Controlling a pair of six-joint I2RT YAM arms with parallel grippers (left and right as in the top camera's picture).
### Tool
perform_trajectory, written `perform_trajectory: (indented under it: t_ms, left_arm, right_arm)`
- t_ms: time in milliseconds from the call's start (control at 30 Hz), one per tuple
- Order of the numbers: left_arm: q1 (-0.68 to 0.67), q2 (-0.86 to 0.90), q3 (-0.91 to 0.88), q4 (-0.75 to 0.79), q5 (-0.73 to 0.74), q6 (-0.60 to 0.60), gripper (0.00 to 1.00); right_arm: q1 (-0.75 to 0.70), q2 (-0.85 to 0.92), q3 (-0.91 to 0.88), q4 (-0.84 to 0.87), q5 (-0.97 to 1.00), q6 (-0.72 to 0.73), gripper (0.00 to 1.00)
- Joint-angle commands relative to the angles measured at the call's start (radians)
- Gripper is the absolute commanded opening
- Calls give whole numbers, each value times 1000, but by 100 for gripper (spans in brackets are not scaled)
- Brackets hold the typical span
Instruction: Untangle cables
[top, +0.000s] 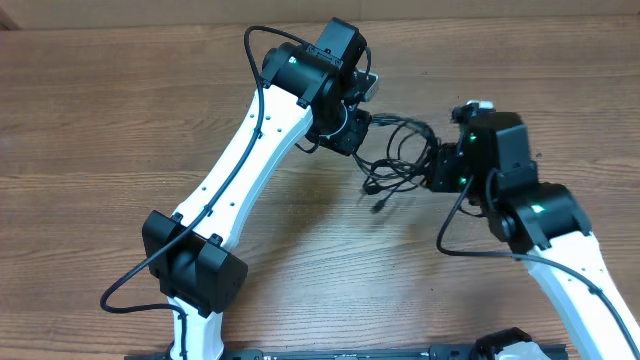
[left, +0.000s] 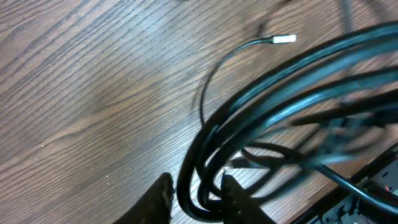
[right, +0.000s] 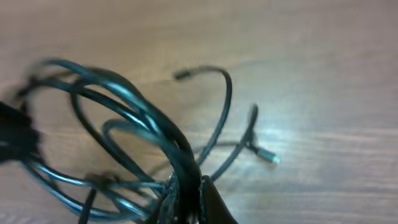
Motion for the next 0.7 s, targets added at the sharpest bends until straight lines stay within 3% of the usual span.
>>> perform_trajectory:
  t_ms: [0, 33, 67, 100, 133, 667]
  left_arm:
    - [6, -2, 10, -9, -24, 1, 55]
    - [6, -2, 10, -10, -24, 1, 63]
    - [6, -2, 10, -11, -23, 1, 85]
    - [6, -2, 10, -12, -23, 1, 96]
    - [6, -2, 10, -14, -23, 0, 100]
    - [6, -2, 10, -43, -21, 0, 100]
  right_arm:
    - [-3, -56, 69, 9, 48, -4, 4]
    - [-3, -60, 73, 9, 48, -4, 4]
    - [-3, -67, 78, 11, 52, -4, 4]
    - [-3, -70, 78, 12, 57, -4, 4]
    - [-3, -71, 78, 12, 72, -4, 4]
    - [-3, -7, 76, -82, 161, -4, 7]
